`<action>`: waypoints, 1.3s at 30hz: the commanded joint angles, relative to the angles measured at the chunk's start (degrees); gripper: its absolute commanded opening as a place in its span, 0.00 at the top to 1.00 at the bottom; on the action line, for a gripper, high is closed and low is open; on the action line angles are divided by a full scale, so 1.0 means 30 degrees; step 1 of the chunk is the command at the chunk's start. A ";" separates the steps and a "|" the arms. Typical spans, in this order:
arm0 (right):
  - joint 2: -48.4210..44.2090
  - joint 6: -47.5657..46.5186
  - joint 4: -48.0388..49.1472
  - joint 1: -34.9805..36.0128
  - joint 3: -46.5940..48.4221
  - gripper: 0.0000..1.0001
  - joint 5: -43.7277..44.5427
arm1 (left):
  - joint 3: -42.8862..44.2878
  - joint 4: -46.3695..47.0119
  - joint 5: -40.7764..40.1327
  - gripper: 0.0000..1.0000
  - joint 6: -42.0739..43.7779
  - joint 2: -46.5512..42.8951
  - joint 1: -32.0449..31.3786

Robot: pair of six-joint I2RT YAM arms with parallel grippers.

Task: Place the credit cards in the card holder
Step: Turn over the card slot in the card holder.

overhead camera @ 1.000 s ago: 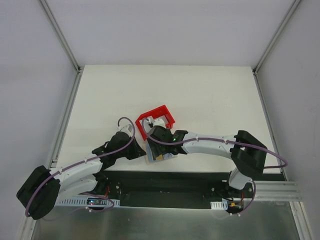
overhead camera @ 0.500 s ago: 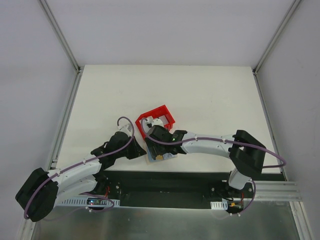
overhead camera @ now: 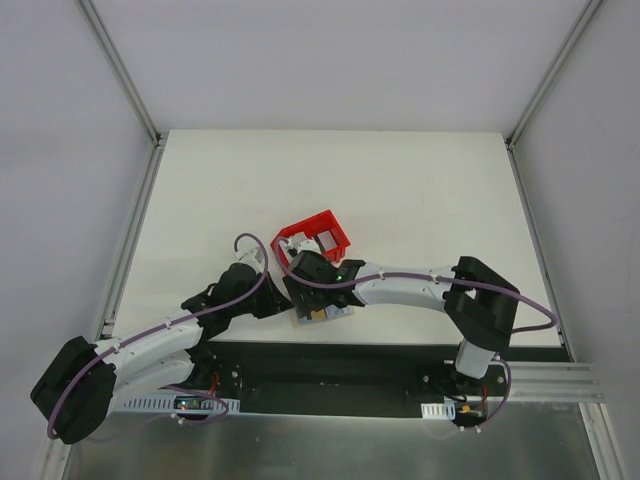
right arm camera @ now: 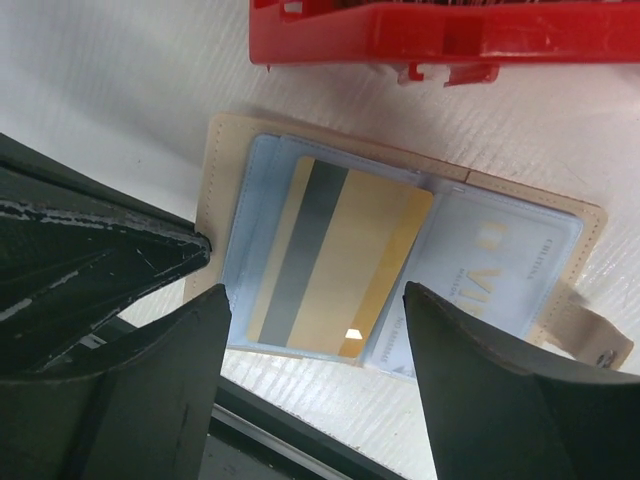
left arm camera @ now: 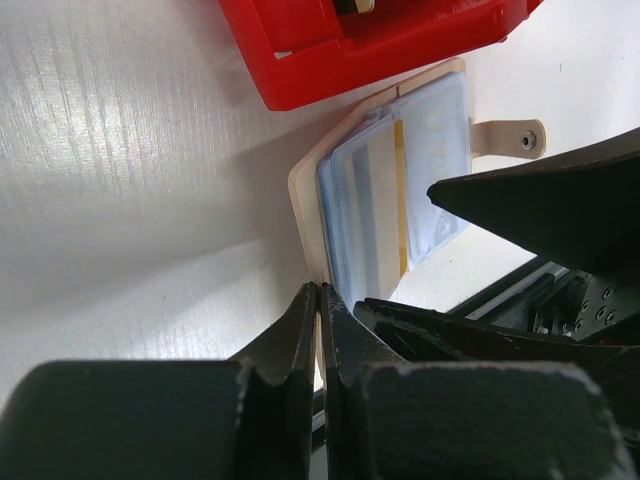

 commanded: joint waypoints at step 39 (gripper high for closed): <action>-0.0128 -0.0244 -0.3777 0.0467 0.2079 0.48 0.4917 | -0.0112 0.0112 -0.0047 1.00 0.0190 -0.0293 0.0059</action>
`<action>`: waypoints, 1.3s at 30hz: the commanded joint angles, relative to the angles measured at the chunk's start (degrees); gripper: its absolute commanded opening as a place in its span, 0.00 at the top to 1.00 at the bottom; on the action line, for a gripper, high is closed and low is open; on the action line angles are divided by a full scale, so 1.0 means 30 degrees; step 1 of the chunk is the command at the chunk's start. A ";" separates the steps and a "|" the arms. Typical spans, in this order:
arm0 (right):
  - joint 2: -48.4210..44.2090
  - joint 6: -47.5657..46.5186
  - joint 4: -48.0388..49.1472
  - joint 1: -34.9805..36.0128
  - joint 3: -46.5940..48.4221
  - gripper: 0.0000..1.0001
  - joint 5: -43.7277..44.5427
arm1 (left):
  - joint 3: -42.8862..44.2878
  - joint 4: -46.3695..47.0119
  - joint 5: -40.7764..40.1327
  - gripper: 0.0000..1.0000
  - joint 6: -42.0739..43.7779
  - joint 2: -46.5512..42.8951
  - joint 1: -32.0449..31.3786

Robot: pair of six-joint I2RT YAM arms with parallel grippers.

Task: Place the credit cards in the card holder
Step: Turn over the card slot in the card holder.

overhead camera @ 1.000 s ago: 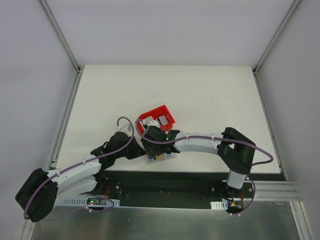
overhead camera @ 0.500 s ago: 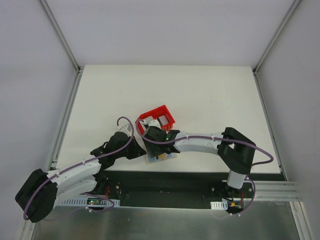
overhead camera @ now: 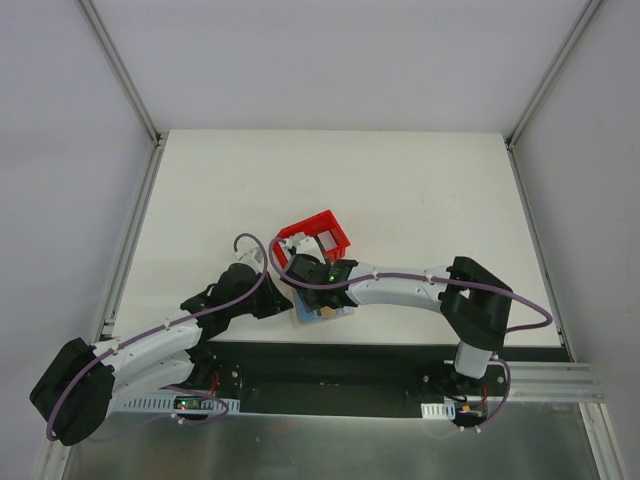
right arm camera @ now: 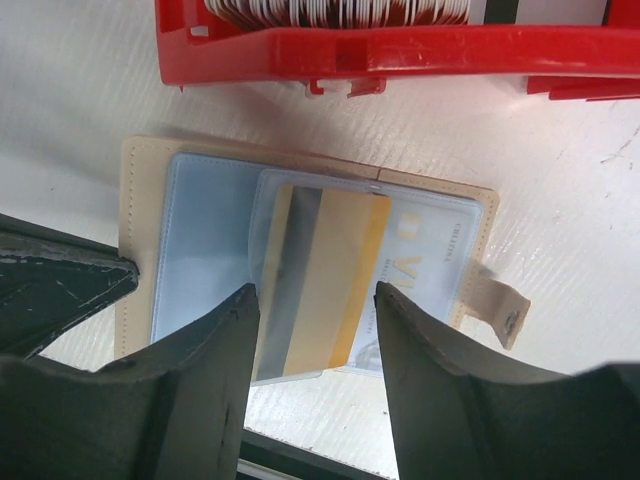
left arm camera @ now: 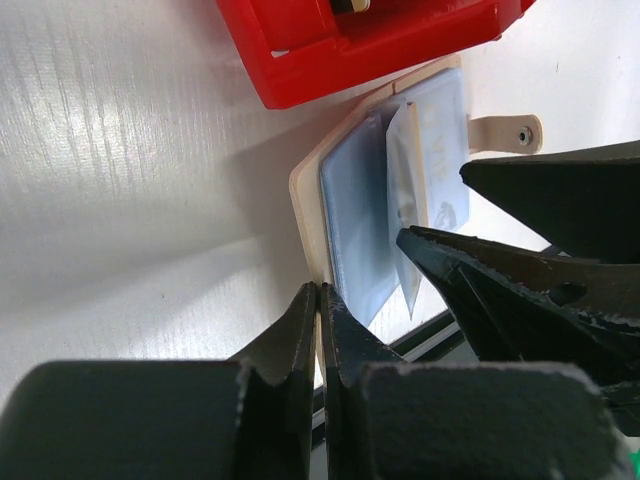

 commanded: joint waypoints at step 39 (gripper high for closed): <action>-0.3491 0.1367 0.0001 -0.2100 -0.3388 0.77 -0.1053 | -0.0493 -0.0160 -0.0809 1.00 -0.0102 -0.0214 0.0059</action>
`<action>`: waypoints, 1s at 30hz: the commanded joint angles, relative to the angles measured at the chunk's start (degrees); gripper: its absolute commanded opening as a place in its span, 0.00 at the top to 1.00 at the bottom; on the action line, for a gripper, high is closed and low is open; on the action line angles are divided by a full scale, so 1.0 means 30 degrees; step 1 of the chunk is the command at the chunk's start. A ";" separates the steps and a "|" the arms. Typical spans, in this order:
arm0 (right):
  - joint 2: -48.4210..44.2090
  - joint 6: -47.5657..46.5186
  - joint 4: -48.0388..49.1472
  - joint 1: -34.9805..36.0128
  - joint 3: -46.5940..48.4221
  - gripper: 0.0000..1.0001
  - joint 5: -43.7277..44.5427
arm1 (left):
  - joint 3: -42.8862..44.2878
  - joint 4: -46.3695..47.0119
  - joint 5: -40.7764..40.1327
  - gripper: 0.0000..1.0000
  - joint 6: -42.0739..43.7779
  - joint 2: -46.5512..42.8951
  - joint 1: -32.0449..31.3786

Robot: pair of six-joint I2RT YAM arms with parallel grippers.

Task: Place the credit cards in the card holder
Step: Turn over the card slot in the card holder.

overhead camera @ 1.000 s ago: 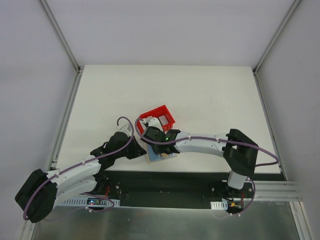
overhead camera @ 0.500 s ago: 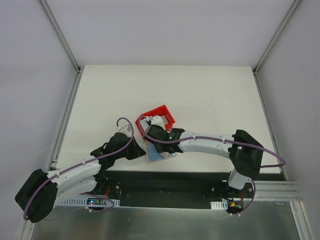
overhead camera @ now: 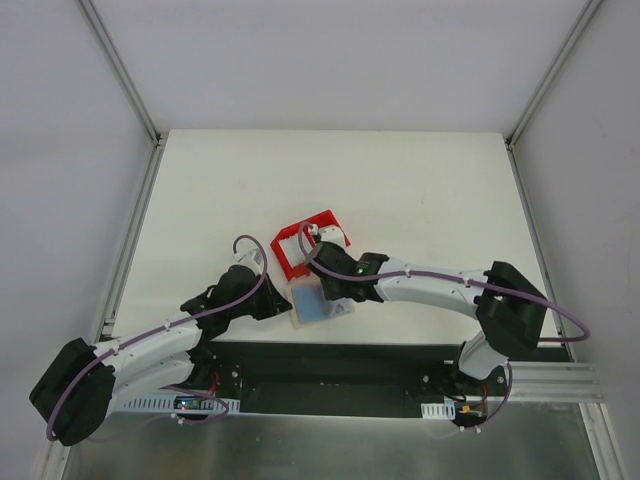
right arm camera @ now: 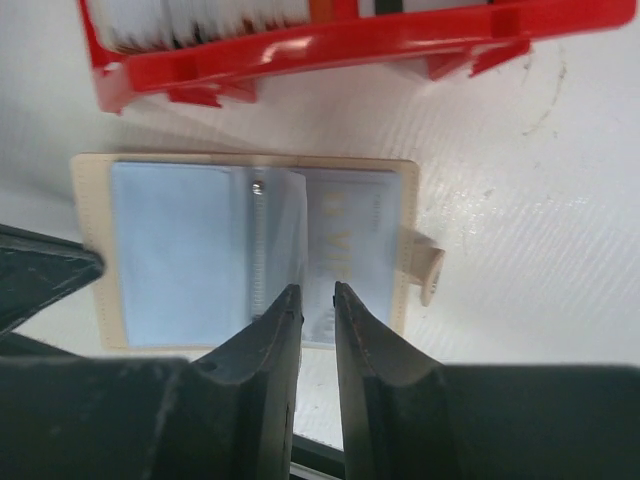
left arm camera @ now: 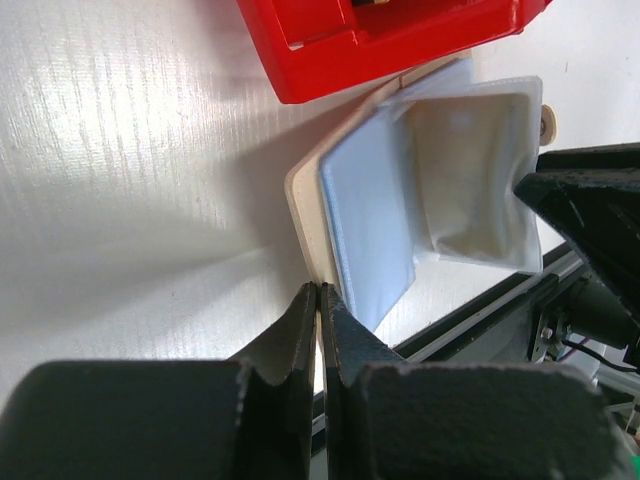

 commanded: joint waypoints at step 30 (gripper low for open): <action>0.2171 -0.1170 0.0435 -0.0198 0.0075 0.41 -0.1180 | 0.0164 -0.0415 -0.0590 1.00 -0.0051 0.0079 0.0059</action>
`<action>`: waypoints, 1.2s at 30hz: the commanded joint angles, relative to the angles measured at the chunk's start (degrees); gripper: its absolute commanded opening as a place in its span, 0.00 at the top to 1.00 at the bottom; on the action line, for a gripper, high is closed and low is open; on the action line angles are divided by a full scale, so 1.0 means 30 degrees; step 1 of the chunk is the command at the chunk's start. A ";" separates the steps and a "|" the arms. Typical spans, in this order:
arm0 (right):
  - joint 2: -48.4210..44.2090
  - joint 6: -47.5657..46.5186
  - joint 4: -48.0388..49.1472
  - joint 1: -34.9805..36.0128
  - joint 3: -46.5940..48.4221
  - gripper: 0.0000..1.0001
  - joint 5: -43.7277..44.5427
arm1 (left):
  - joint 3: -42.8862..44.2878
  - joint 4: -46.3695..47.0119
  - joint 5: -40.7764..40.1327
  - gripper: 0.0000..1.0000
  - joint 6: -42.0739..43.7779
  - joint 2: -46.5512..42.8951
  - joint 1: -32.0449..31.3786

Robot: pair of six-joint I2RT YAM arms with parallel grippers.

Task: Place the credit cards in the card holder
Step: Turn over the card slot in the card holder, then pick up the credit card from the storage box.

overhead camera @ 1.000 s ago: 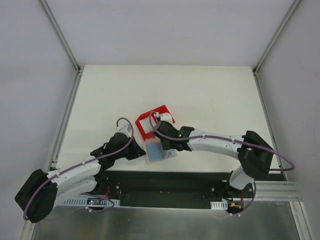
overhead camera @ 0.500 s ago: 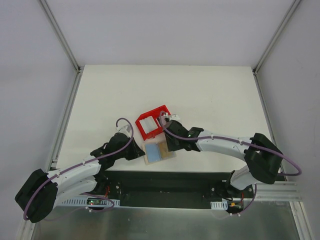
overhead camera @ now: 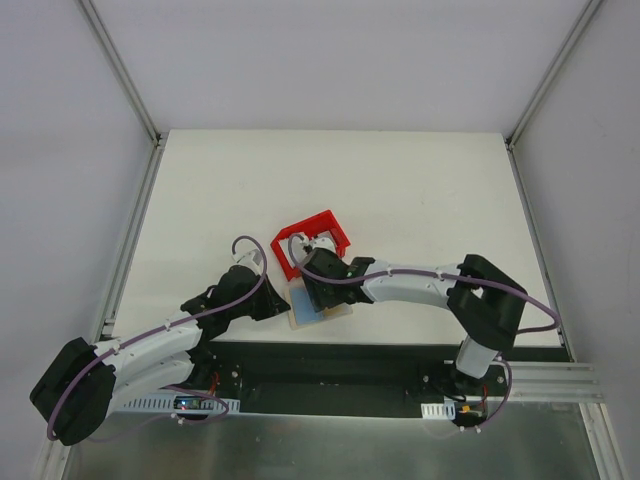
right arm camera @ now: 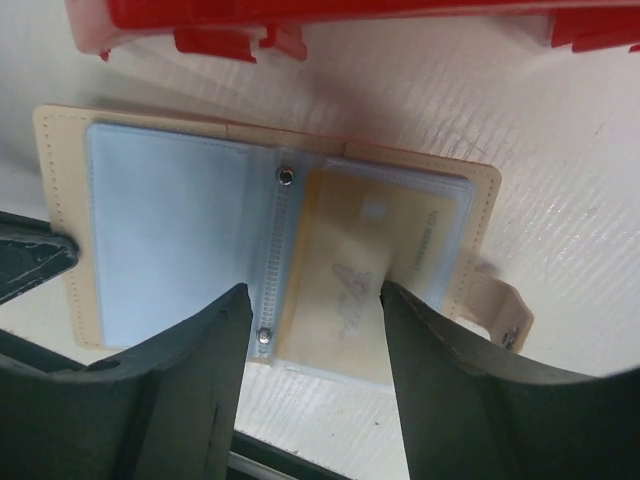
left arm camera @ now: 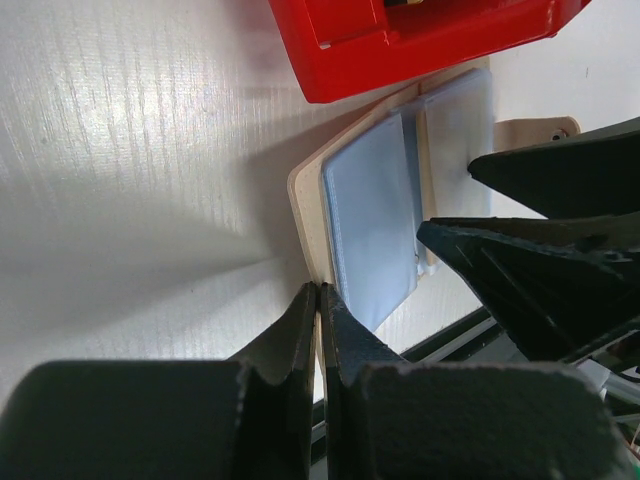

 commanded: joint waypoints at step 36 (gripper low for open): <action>0.0823 -0.3194 -0.1432 -0.5844 0.8102 0.25 -0.7052 | -0.0245 -0.0160 -0.1119 1.00 -0.0491 -0.0008 0.0059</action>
